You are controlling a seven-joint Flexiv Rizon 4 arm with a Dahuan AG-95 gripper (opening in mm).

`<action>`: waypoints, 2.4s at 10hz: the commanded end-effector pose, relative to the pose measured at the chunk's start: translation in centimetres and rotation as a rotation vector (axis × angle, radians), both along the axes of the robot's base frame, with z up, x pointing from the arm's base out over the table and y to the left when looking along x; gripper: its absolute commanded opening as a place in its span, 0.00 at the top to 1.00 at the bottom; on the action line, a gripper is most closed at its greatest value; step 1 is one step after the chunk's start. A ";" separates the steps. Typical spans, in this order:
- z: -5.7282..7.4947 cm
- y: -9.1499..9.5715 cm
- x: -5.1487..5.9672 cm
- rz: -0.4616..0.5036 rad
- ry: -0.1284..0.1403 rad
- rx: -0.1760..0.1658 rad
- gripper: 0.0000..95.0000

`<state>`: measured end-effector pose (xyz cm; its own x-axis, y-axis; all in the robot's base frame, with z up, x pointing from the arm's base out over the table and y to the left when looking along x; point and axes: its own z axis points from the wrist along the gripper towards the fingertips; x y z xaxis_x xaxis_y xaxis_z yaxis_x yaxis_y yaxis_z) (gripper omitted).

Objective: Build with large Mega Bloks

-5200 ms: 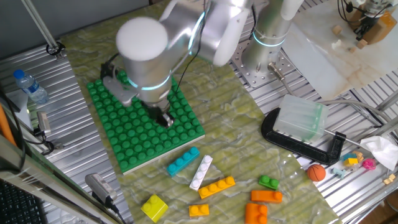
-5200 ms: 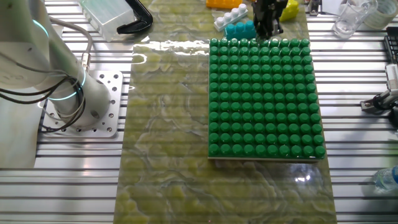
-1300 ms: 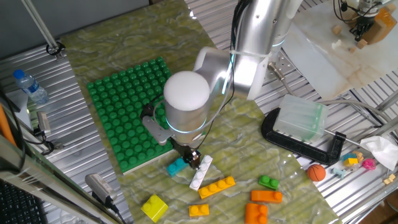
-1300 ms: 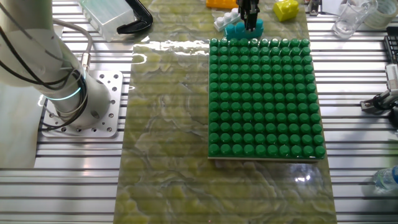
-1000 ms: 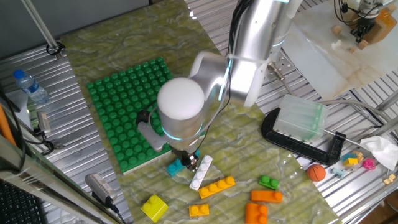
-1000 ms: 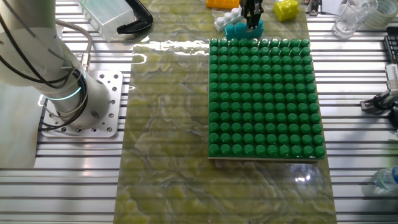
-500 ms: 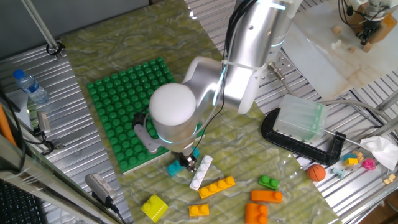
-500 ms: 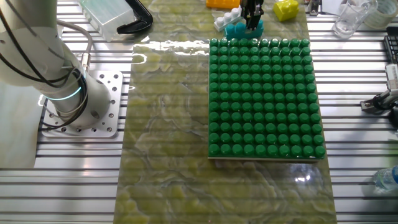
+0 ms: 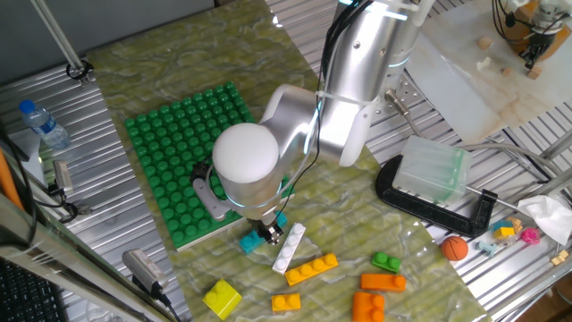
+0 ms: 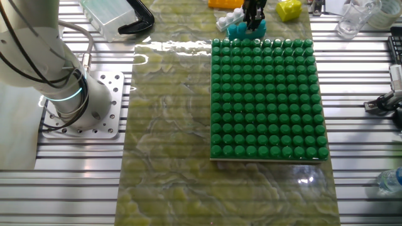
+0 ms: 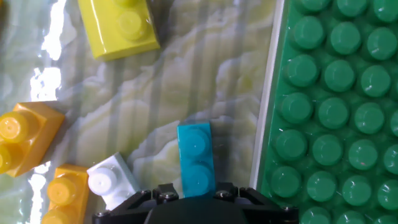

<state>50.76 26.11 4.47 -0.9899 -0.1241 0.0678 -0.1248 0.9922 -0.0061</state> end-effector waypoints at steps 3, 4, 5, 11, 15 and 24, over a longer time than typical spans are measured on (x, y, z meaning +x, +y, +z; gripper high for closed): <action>-0.5 0.0 0.0 -0.005 0.007 -0.001 0.60; -0.7 -0.1 -0.1 -0.005 0.007 -0.001 0.60; -1.0 -0.1 -0.1 -0.005 0.006 -0.001 0.60; -1.5 -0.5 -0.8 -0.010 0.007 -0.002 0.80; -1.6 -0.5 -0.8 -0.004 0.007 0.000 1.00; 6.9 -2.8 -1.1 0.050 0.003 0.021 1.00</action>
